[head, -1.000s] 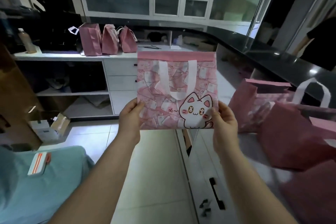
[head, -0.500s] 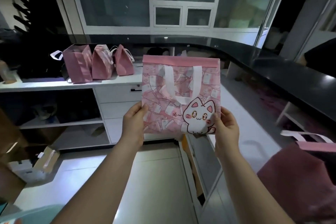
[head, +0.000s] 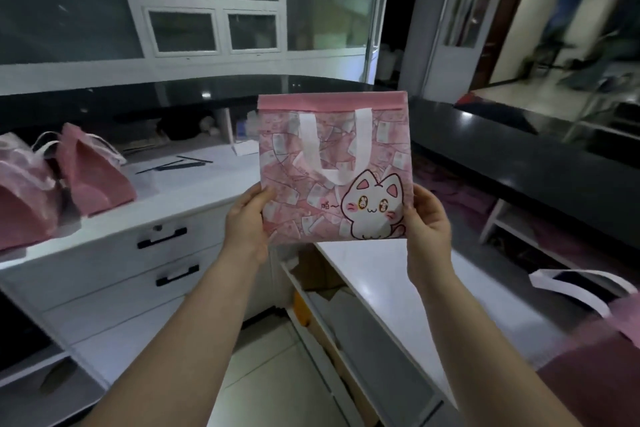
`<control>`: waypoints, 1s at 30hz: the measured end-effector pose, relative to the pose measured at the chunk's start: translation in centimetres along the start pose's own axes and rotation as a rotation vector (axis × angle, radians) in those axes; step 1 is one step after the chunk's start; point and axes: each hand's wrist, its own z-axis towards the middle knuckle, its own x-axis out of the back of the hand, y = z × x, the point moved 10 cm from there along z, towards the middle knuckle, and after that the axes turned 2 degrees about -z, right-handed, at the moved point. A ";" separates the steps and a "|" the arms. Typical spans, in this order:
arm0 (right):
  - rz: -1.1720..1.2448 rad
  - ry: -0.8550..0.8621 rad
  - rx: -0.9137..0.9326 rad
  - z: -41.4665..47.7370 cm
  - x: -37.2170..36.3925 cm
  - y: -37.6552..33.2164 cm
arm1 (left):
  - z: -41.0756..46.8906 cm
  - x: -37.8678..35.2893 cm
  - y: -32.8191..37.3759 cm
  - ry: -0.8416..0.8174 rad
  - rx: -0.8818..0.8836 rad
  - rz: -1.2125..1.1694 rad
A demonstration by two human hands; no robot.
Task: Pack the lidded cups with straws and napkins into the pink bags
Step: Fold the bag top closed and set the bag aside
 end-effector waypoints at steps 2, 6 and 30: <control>-0.052 0.042 0.058 2.7 0.4 -0.2 | 3.2 -2.6 -0.9 -0.057 0.027 -0.010; -0.177 0.126 0.138 8.8 1.6 -0.4 | 9.3 -7.9 -3.0 -0.123 0.060 -0.010; -0.437 0.296 -0.108 38.3 10.2 8.8 | 27.4 -44.8 -24.4 -0.749 0.179 0.234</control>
